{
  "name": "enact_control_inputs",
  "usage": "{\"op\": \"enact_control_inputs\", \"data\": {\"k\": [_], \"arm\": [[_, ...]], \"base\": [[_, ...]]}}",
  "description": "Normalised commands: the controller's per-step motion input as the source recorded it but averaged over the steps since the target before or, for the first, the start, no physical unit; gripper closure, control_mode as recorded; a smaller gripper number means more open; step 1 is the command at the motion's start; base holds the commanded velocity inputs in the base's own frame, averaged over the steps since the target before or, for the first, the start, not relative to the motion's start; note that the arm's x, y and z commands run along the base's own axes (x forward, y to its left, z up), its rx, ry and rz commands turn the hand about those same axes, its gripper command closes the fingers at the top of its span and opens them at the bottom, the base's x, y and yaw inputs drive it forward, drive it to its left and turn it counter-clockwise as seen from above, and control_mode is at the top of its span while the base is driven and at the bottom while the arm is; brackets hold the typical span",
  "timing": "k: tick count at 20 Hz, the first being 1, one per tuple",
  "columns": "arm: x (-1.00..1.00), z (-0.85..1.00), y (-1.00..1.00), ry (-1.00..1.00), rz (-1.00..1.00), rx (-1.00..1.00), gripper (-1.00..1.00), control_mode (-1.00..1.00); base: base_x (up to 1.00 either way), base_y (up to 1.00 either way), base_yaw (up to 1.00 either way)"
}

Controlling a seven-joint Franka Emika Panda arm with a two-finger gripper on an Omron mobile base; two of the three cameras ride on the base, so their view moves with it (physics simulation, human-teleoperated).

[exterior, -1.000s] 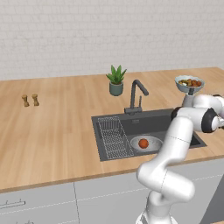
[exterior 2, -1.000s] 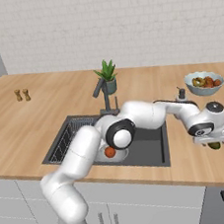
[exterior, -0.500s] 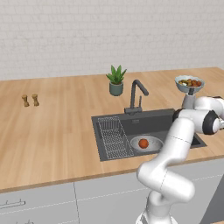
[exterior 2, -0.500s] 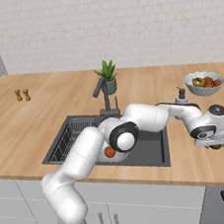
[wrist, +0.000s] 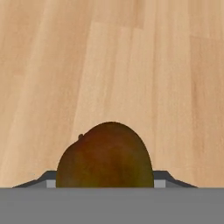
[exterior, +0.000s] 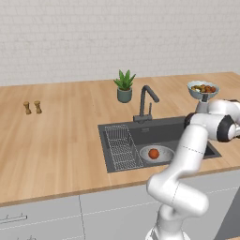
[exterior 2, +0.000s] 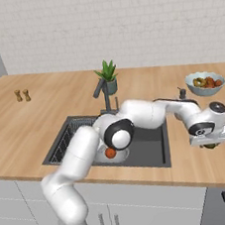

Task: Put the colander in the sink, put the mango, orange in the colander, and turn on the sink faucet and pour water over the colander.

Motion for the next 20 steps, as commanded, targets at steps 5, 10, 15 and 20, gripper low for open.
{"op": "enact_control_inputs", "data": {"k": [5,10,15,20], "arm": [[-0.23,0.05,1.0,0.0,0.09,0.0,1.0,-1.0],[-0.22,0.13,1.0,0.0,0.09,0.0,1.0,-1.0],[-0.22,0.23,1.0,0.0,0.12,0.05,1.0,-1.0],[-0.02,0.28,1.0,0.0,0.13,0.09,1.0,-1.0]], "base": [[0.0,0.0,0.0],[0.0,0.0,0.0],[0.0,0.0,0.0],[0.0,0.0,0.0]]}}
